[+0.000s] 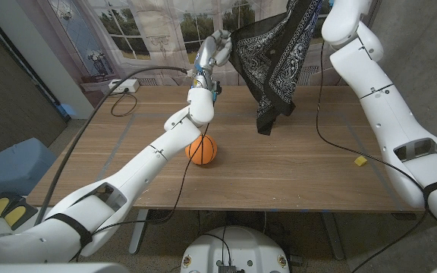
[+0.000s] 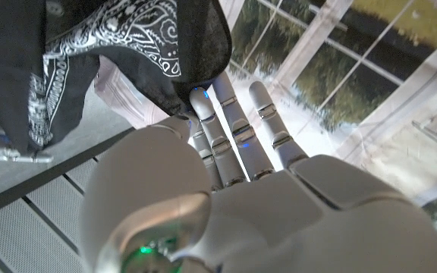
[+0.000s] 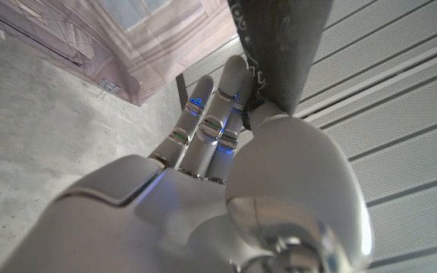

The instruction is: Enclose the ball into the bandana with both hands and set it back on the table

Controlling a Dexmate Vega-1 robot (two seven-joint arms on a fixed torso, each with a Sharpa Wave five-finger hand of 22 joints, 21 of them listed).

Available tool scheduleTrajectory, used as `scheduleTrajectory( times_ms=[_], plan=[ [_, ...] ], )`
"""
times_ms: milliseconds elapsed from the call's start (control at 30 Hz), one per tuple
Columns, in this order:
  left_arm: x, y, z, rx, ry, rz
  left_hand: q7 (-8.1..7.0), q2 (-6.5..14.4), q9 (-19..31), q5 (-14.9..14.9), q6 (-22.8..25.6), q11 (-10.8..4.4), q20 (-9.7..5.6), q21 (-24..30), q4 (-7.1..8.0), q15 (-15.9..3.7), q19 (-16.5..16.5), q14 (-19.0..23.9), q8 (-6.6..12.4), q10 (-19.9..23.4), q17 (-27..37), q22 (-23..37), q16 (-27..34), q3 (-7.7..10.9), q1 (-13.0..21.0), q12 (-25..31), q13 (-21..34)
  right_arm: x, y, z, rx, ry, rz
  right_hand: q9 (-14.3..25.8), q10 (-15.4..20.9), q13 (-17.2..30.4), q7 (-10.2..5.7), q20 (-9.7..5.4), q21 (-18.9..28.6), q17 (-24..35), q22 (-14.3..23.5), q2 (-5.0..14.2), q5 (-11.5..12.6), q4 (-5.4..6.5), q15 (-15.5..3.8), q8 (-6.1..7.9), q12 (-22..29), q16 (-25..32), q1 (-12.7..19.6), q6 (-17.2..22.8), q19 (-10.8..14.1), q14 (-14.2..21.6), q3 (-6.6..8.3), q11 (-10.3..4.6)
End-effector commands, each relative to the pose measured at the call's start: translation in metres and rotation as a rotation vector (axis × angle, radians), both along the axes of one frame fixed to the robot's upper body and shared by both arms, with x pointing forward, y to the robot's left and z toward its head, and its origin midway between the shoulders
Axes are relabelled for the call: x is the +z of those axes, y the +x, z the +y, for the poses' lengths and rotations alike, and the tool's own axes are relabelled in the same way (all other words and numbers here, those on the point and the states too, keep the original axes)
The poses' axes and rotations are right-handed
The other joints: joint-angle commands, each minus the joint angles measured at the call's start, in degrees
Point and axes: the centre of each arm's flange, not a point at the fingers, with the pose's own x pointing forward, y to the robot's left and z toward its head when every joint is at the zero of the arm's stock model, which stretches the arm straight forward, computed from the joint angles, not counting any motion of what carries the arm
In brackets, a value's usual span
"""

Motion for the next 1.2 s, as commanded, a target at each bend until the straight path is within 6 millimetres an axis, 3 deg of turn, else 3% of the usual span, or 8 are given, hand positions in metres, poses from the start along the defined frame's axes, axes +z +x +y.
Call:
scheduleTrajectory(
  times_ms=[33, 333, 533, 833, 1200],
  plan=[
    [0.033, -0.033, 0.043, 0.109, -0.125, -0.131, -0.08, -0.1, 5.3, 0.7, 0.0, -3.03, -0.56, 0.3, 0.46, -6.38, 0.3, -0.1, 8.05, -2.5, 0.6, -0.1, -0.2, 0.22, 0.1, 0.2, -0.2, 0.001, 0.014, -0.038, 0.035, 0.088, 0.137, 0.2, 6.5, 0.2, 0.36, -0.85, 0.3, 0.1, 0.0, 0.20, 0.4, -0.20, -4.08, -0.13, -0.1, 0.0, -0.1, 0.2, 0.0, -0.1, 0.09, -6.62],
    [0.056, -0.071, 0.052, 0.184, -0.146, -0.254, -0.26, -0.3, 5.2, 1.1, 0.2, -3.07, -0.74, 0.7, 0.75, -6.44, 0.8, 0.4, 8.17, -2.3, 1.5, -0.1, -0.5, 0.33, 0.4, 0.6, -0.1, -0.009, 0.025, -0.072, 0.102, 0.147, 0.187, 0.4, 6.3, 0.0, 0.33, -0.91, 0.6, 0.0, -0.1, 0.31, 0.3, -0.08, -4.07, -0.37, -0.5, -0.3, -0.2, 0.1, -0.4, -0.4, 0.06, -6.51],
    [0.061, -0.092, 0.064, 0.210, -0.150, -0.291, -0.39, -0.5, 5.2, 1.3, 0.2, -3.07, -0.83, 0.7, 0.87, -6.47, 0.9, 0.6, 8.24, -2.4, 1.9, -0.1, -0.7, 0.33, 0.4, 0.8, 0.0, -0.021, 0.014, -0.080, 0.125, 0.097, 0.249, 0.5, 6.3, 0.2, 0.32, -0.74, 0.8, 0.0, -0.1, 0.35, 0.2, -0.10, -4.07, -0.50, -0.5, -0.4, -0.1, 0.1, -0.5, -0.4, 0.08, -6.44],
    [0.053, -0.119, 0.081, 0.292, -0.141, -0.314, -0.53, -0.7, 4.8, 1.5, 0.5, -3.15, -0.92, 0.7, 0.98, -6.52, 0.9, 0.8, 8.24, -2.3, 2.4, -0.1, -1.1, 0.35, 0.6, 0.7, -0.4, -0.044, -0.027, -0.068, 0.009, -0.064, 0.382, 0.5, 6.3, 0.2, 0.61, -0.18, 1.1, -0.1, -0.1, 0.34, 0.2, -0.32, -4.07, -0.72, -0.8, -0.5, 0.2, 0.2, -0.5, -0.4, 0.11, -6.07],
    [0.037, -0.140, 0.088, 0.291, -0.149, -0.322, -0.63, -0.8, 4.3, 1.7, 0.7, -3.22, -0.87, 0.8, 1.05, -6.58, 0.9, 1.1, 8.09, -2.2, 2.7, -0.1, -1.5, 0.34, 0.7, 0.9, -0.4, -0.067, -0.053, -0.051, 0.054, -0.122, 0.406, 0.3, 6.4, -0.1, 1.09, 0.22, 1.4, -0.3, -0.1, 0.43, 0.1, -0.43, -4.04, -1.17, -1.1, -0.6, 0.4, 0.2, -0.9, -0.3, 0.11, -5.67]
  ],
)
